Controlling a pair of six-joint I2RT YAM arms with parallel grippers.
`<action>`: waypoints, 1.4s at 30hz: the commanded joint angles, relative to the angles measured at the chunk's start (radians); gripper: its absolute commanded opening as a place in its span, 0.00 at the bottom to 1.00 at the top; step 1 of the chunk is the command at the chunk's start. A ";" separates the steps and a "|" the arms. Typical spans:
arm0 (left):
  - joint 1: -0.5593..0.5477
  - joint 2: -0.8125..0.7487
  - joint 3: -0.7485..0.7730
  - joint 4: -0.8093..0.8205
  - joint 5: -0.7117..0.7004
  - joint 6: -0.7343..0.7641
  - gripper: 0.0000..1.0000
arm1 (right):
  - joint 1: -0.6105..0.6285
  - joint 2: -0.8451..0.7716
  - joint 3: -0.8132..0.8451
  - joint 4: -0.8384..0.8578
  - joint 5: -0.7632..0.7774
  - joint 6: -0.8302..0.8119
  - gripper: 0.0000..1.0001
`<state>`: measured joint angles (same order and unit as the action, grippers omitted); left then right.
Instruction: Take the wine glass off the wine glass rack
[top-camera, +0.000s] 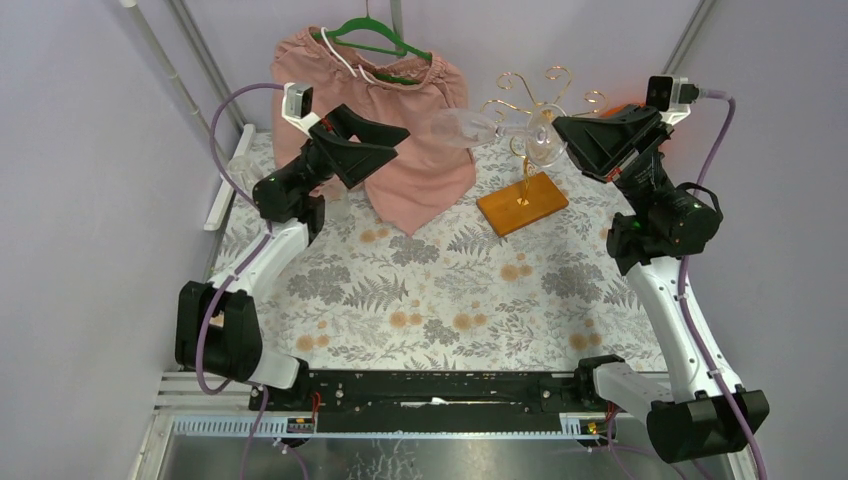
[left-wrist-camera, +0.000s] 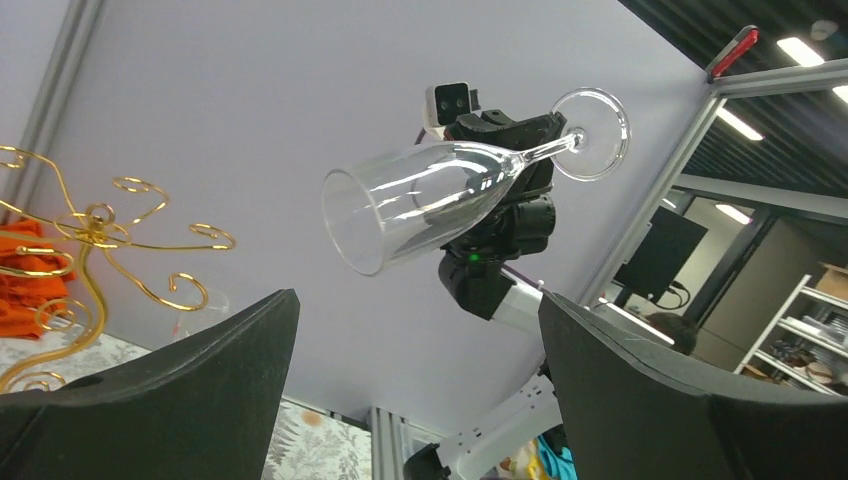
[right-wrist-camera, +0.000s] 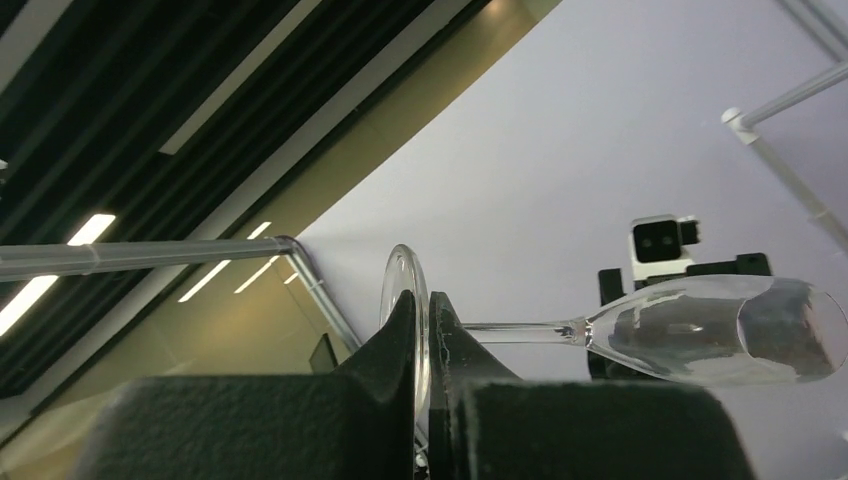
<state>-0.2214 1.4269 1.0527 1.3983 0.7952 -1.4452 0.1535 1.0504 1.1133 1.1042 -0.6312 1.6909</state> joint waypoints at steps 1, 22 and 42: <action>0.008 0.018 0.005 0.208 0.039 -0.111 0.98 | 0.001 -0.001 0.008 0.203 -0.005 0.120 0.00; -0.049 0.015 0.065 0.205 -0.004 -0.152 0.99 | 0.118 0.064 0.037 0.192 0.015 0.078 0.00; -0.114 -0.131 0.048 0.200 -0.009 -0.161 0.75 | 0.208 0.207 -0.013 0.395 0.041 0.154 0.00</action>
<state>-0.3210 1.3407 1.0992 1.5166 0.7948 -1.6054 0.3298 1.2354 1.1072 1.4136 -0.5808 1.8339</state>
